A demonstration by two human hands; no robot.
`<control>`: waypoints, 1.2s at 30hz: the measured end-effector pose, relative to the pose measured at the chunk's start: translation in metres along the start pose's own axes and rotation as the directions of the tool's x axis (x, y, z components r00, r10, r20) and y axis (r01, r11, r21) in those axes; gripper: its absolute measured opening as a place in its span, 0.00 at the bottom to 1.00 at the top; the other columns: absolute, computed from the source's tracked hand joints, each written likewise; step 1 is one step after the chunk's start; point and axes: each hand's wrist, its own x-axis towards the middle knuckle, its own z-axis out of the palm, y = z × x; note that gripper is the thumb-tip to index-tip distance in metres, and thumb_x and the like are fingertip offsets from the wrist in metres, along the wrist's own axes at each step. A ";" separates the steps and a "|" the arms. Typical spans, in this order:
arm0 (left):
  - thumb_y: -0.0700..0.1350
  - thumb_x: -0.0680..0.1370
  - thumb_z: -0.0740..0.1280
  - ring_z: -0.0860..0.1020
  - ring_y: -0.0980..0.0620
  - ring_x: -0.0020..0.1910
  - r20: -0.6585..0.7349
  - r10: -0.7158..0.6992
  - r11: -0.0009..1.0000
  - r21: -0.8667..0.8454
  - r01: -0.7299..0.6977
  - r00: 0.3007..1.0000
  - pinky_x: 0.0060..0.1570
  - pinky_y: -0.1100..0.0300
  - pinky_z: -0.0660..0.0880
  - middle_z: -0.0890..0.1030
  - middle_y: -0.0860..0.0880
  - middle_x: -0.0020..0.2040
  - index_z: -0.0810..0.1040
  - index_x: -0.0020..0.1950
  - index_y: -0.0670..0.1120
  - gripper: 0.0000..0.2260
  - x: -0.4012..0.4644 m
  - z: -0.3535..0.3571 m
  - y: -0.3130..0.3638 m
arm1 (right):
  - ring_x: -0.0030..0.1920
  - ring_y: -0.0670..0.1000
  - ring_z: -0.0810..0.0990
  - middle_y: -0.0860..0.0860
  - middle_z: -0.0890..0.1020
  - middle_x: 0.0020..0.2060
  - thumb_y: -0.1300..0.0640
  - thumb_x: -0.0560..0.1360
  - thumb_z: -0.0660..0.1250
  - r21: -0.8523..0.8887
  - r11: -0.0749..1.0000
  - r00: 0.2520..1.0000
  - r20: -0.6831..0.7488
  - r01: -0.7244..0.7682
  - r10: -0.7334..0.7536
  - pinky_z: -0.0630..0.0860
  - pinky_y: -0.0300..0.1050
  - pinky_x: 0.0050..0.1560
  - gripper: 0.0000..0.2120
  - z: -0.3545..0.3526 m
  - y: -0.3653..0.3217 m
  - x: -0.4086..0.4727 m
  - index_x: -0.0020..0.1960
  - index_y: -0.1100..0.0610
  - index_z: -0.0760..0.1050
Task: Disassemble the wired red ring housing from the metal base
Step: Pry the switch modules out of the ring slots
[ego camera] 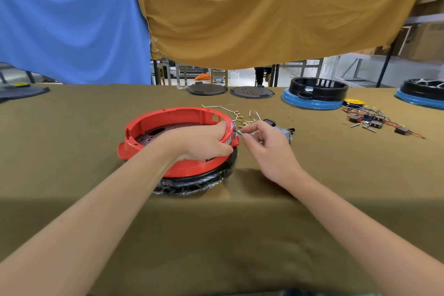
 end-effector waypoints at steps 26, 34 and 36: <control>0.53 0.80 0.62 0.65 0.46 0.71 0.074 -0.022 1.000 -0.001 0.022 0.997 0.69 0.52 0.64 0.60 0.48 0.79 0.41 0.80 0.54 0.37 0.006 -0.002 -0.008 | 0.29 0.43 0.69 0.57 0.76 0.32 0.57 0.79 0.68 -0.005 0.999 0.988 0.149 0.048 -0.046 0.66 0.43 0.36 0.02 -0.022 0.008 0.015 0.50 0.53 0.80; 0.53 0.76 0.70 0.75 0.53 0.63 0.232 0.039 0.998 0.045 -0.051 0.972 0.65 0.52 0.70 0.75 0.55 0.67 0.51 0.78 0.64 0.37 -0.014 -0.031 -0.016 | 0.28 0.48 0.67 0.54 0.75 0.30 0.61 0.76 0.71 0.109 0.994 0.979 0.202 0.019 -0.041 0.65 0.41 0.28 0.05 -0.059 -0.029 0.028 0.48 0.53 0.84; 0.49 0.75 0.70 0.79 0.55 0.48 0.204 0.061 0.990 0.110 -0.084 0.977 0.53 0.52 0.76 0.79 0.52 0.52 0.60 0.74 0.61 0.31 -0.016 -0.039 -0.014 | 0.31 0.54 0.66 0.50 0.75 0.31 0.61 0.76 0.70 0.097 0.995 0.954 0.299 -0.032 0.002 0.63 0.47 0.31 0.06 -0.068 -0.034 0.034 0.47 0.52 0.85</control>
